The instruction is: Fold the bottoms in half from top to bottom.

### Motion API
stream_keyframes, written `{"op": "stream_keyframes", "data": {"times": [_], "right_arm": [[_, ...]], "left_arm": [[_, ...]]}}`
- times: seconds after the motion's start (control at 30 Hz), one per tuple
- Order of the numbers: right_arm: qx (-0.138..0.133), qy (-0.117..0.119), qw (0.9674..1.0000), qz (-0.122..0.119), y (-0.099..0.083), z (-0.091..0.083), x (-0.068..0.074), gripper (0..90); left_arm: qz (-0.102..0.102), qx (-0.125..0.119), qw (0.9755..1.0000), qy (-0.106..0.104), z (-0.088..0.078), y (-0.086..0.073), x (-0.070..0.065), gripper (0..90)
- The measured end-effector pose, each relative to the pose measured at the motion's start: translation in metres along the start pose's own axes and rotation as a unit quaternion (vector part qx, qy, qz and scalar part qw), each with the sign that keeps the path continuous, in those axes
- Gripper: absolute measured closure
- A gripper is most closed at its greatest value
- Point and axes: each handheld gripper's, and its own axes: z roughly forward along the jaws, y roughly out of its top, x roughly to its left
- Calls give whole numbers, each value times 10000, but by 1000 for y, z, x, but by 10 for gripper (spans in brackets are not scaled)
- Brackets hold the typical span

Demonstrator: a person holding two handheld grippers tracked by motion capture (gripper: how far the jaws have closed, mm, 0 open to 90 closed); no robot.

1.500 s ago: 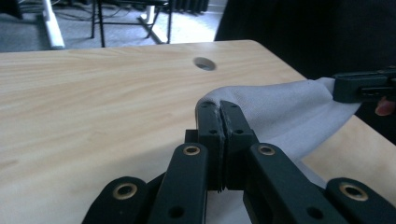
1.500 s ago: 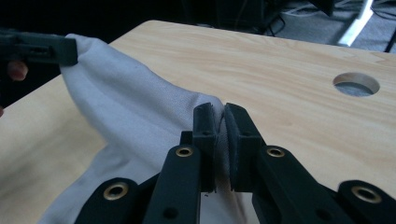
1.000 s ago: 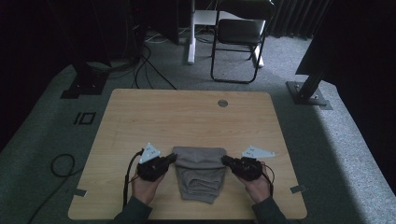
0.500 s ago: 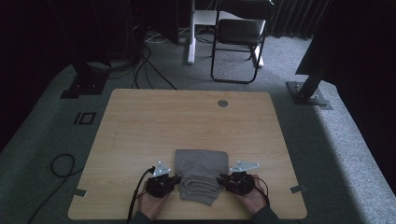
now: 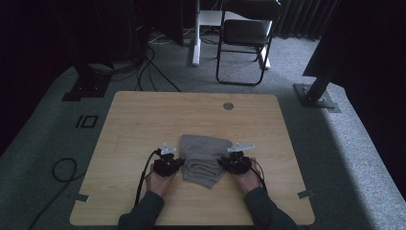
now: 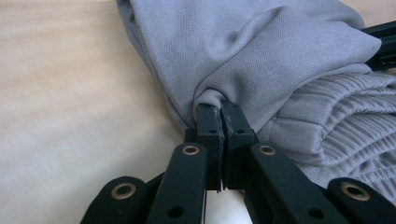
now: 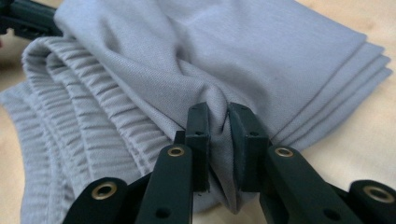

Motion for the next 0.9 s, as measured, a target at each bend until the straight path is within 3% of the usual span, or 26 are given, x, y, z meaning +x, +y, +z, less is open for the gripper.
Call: {"op": "stream_keyframes", "data": {"times": [0.07,0.17,0.27,0.3,0.37,0.43,0.47,0.6,0.7,0.77,0.83,0.9], "right_arm": [[-3,-14,10000,36,6,5,-4,785],[1,-120,9998,151,29,24,-20,788],[-14,-193,9997,154,38,32,-26,790],[-69,-243,9996,106,45,38,-30,802],[-124,-206,9995,195,49,39,-33,808],[-296,-199,9991,235,52,32,-35,813],[-408,-197,9987,224,52,27,-35,815],[-856,-157,9960,188,51,0,-33,815],[-1050,-24,9944,99,40,-16,-27,793],[-964,-31,9953,-21,27,-20,-22,766],[-750,52,9972,-28,14,-20,-20,714],[-708,92,9974,-63,4,-24,-21,660]], "left_arm": [[0,0,10000,0,0,0,0,889],[-245,-24,9996,155,17,23,20,889],[-289,-46,9994,178,20,27,23,889],[-485,-130,9986,148,26,37,34,890],[-523,-249,9982,125,21,42,38,890],[-534,-345,9979,100,15,44,38,891],[-449,-587,9973,47,0,46,37,891],[-446,-989,9939,-179,-29,45,32,891],[-397,-968,9942,-240,-35,38,27,864],[-436,-811,9950,-384,-37,23,23,810],[-426,-681,9960,-399,-37,13,21,759],[-426,-656,9961,-417,-38,9,21,714]]}}
